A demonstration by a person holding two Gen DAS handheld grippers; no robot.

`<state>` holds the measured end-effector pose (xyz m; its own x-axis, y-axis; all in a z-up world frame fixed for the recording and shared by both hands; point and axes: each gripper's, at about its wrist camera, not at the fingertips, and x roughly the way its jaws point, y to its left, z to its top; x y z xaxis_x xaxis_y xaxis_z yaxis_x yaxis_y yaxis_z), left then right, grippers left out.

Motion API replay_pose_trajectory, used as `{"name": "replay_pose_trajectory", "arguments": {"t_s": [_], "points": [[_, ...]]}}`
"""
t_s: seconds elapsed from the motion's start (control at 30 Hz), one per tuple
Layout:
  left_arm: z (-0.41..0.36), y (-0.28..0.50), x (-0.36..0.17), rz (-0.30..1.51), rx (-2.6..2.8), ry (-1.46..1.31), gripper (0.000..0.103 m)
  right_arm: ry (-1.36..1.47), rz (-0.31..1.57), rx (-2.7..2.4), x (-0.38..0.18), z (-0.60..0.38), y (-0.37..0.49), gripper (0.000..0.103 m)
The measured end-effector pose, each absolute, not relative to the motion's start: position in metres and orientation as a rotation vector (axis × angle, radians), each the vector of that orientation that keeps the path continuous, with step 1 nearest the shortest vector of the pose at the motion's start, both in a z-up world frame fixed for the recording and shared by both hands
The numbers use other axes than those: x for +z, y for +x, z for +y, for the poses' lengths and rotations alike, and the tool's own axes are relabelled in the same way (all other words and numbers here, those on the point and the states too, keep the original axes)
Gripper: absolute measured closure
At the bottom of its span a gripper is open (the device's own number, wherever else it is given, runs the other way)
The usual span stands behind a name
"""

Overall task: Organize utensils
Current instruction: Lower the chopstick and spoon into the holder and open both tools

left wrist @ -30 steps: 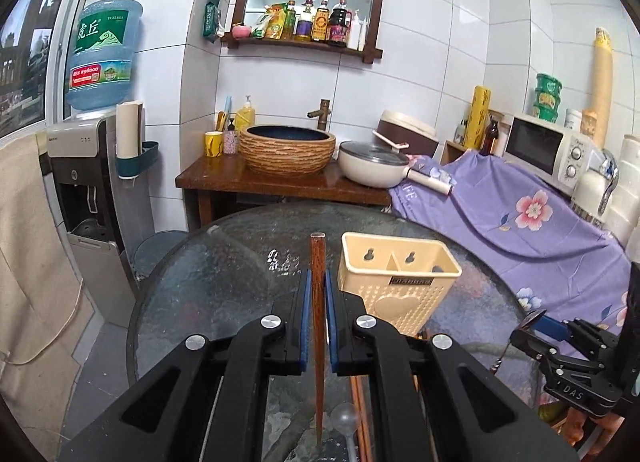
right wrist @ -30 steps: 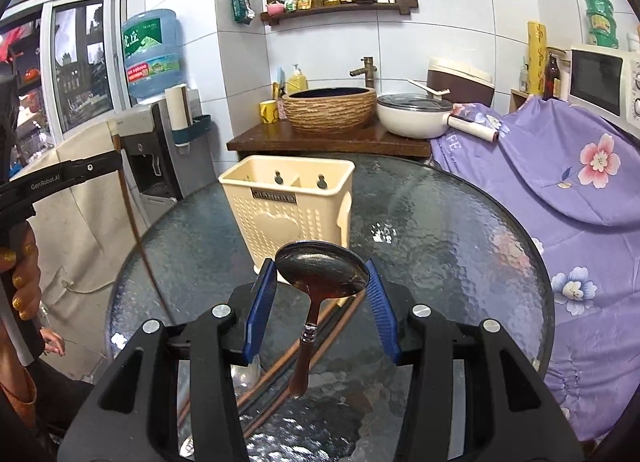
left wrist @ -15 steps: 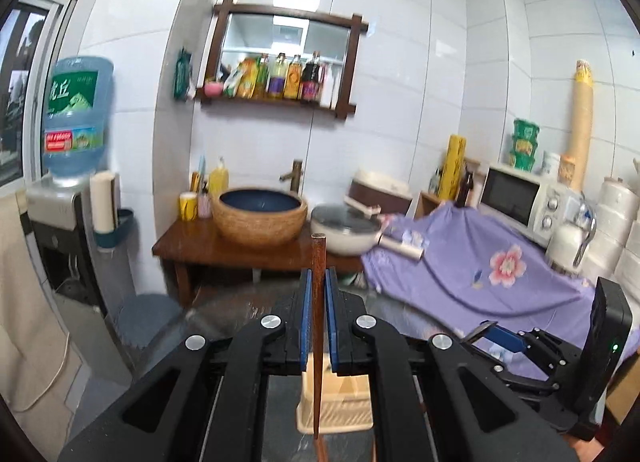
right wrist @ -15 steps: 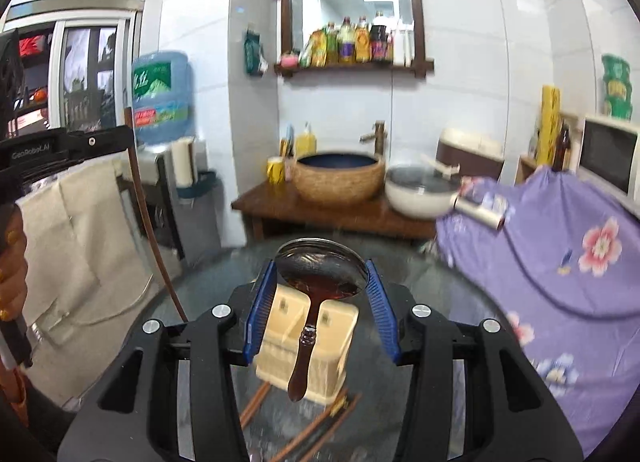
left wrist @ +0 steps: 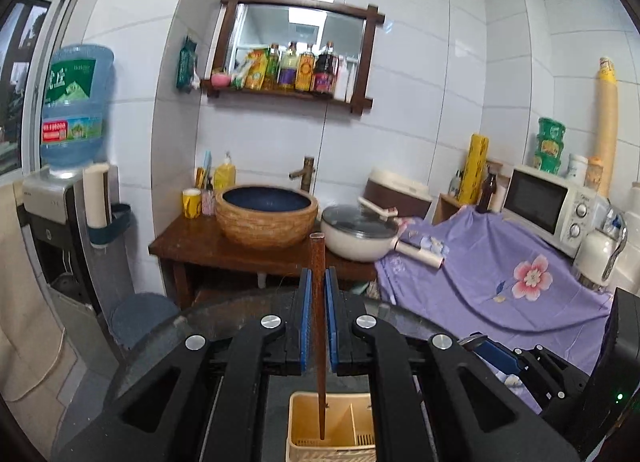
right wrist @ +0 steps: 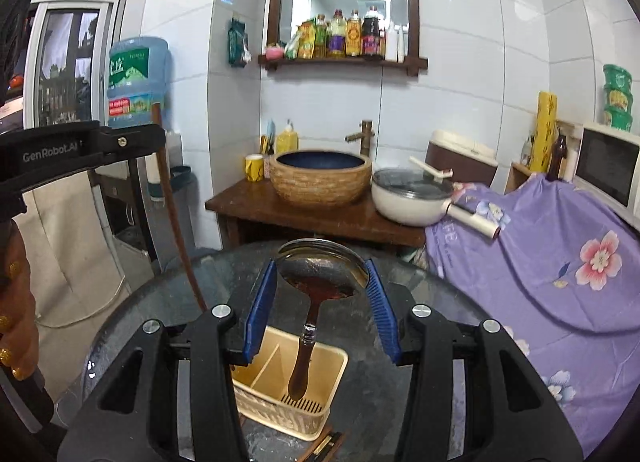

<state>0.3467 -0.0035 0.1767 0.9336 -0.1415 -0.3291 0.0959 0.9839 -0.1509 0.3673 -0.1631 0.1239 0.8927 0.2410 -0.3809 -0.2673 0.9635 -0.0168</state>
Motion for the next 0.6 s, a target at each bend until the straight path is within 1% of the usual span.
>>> {"name": "replay_pose_trajectory", "arguments": {"t_s": [0.23,0.43,0.6], "points": [[0.0,0.364,0.12,0.455,-0.12,-0.14,0.096,-0.062,0.454,0.273,0.075,-0.16,0.379,0.057],[-0.003,0.373,0.094,0.508,-0.125,-0.134,0.096,-0.082,0.477,0.276,0.049,-0.152,0.384,0.057],[-0.007,0.375,0.089,0.488,-0.118,-0.099,0.096,-0.073,0.479,0.27,0.042,-0.155,0.388,0.057]]}}
